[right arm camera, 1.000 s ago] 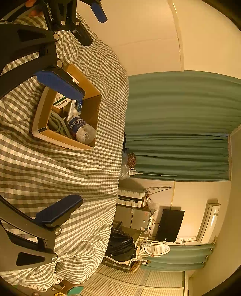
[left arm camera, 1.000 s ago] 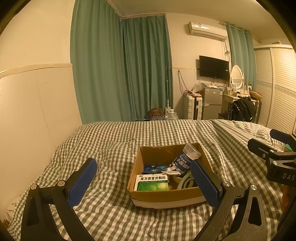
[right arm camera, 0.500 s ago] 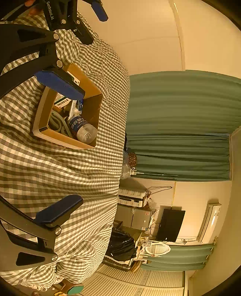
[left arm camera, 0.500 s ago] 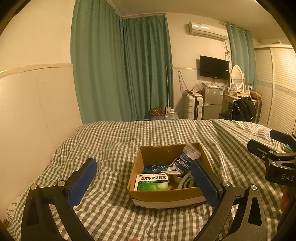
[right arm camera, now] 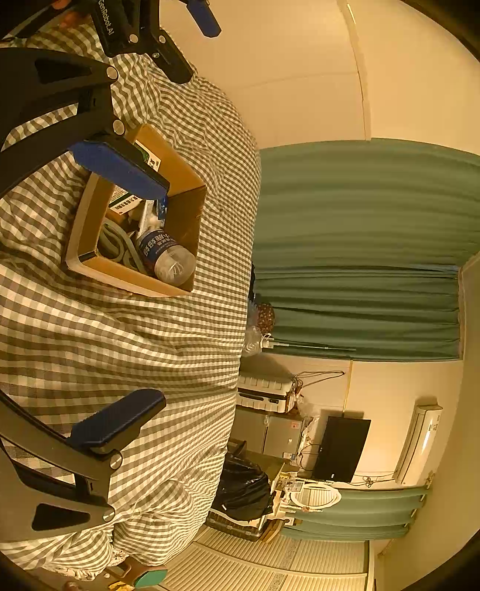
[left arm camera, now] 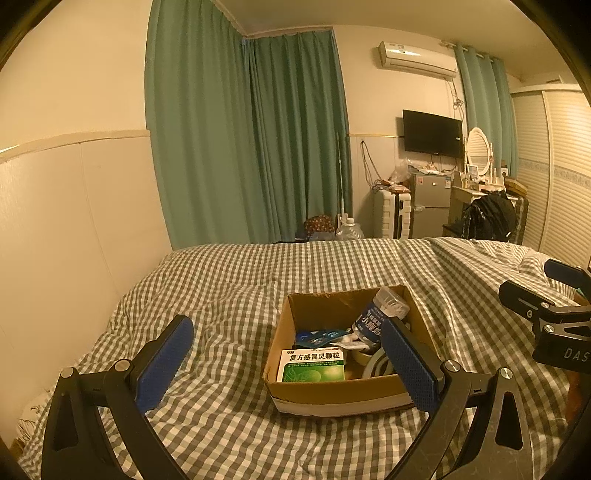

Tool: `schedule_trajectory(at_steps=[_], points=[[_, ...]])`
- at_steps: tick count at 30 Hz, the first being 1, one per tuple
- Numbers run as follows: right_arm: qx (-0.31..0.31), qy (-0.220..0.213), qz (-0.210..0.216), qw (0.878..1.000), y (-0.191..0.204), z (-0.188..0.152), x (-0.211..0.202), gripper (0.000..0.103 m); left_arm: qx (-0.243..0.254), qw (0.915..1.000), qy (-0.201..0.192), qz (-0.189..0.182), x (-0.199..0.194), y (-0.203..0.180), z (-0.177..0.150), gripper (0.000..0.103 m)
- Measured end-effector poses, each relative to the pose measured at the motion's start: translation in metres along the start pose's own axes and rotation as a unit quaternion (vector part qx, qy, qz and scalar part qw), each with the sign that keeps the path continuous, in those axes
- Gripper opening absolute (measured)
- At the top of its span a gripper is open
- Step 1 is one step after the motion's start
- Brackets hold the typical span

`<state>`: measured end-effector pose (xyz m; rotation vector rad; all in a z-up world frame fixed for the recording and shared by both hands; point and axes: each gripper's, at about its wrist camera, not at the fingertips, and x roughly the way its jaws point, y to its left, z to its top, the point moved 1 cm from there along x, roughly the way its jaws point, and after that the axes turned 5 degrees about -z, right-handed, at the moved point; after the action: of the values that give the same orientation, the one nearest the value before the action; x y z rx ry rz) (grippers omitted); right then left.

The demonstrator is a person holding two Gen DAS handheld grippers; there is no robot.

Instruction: Organize objects

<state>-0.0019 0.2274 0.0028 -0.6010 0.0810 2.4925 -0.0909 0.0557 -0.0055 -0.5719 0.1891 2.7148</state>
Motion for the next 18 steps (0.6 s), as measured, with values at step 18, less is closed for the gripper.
schedule_trajectory(at_steps=[18], points=[[-0.001,0.003,-0.001,1.000,-0.0007,-0.0022,0.0004,0.103,0.007,1.0000,0.003,-0.001,0.0016,-0.0008,-0.0005,0.103]])
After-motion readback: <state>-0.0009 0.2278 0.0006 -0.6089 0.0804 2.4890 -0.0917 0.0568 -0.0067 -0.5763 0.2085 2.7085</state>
